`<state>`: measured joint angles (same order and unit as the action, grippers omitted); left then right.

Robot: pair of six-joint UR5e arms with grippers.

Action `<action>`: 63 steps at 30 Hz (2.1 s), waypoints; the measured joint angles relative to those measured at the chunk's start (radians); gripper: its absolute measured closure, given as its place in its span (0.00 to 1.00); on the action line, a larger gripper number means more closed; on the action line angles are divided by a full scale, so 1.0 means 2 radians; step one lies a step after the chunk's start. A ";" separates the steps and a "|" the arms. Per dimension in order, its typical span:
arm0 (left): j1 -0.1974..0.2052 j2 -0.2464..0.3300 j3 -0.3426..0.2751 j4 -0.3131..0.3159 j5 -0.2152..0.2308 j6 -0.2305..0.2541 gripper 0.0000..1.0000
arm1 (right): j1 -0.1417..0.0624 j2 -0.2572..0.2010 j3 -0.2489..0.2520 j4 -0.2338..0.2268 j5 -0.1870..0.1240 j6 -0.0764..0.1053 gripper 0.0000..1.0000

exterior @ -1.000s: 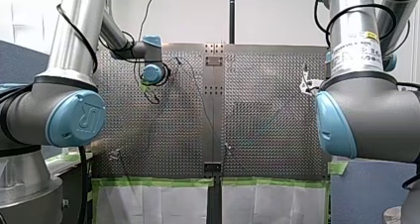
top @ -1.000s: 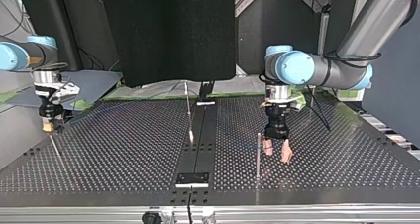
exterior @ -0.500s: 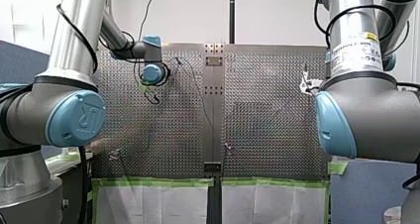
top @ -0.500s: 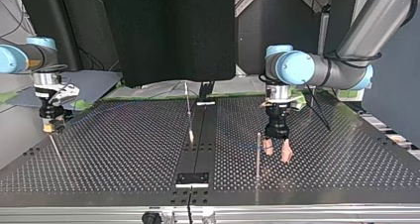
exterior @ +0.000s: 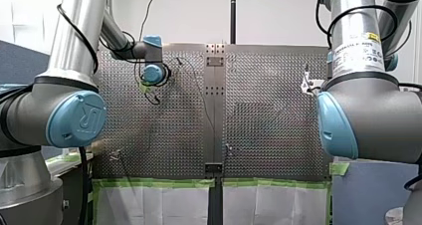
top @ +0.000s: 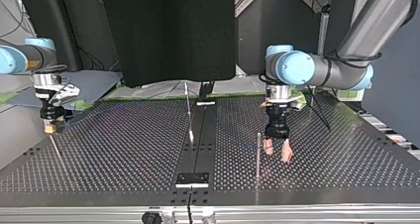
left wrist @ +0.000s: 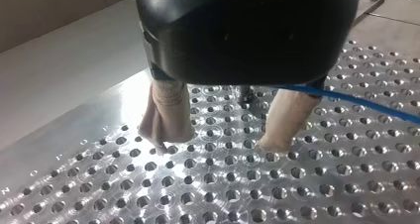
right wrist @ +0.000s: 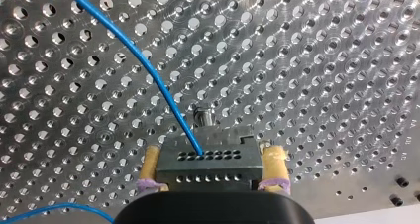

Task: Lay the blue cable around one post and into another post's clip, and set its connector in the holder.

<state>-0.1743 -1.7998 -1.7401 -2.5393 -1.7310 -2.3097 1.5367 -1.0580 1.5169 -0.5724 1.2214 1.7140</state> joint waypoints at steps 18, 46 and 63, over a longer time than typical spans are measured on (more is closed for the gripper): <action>0.000 0.000 0.000 0.000 0.000 0.002 0.02 | -0.002 0.001 -0.004 0.004 -0.002 -0.002 0.82; 0.000 0.000 0.000 0.000 0.000 0.006 0.02 | -0.004 0.001 -0.004 0.001 -0.007 -0.005 0.79; 0.000 0.000 0.000 0.000 0.000 0.006 0.02 | 0.001 0.001 -0.004 0.026 -0.007 -0.014 0.60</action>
<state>-0.1752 -1.7998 -1.7405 -2.5393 -1.7311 -2.2978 1.5379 -1.0561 1.5087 -0.5197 1.2076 1.6866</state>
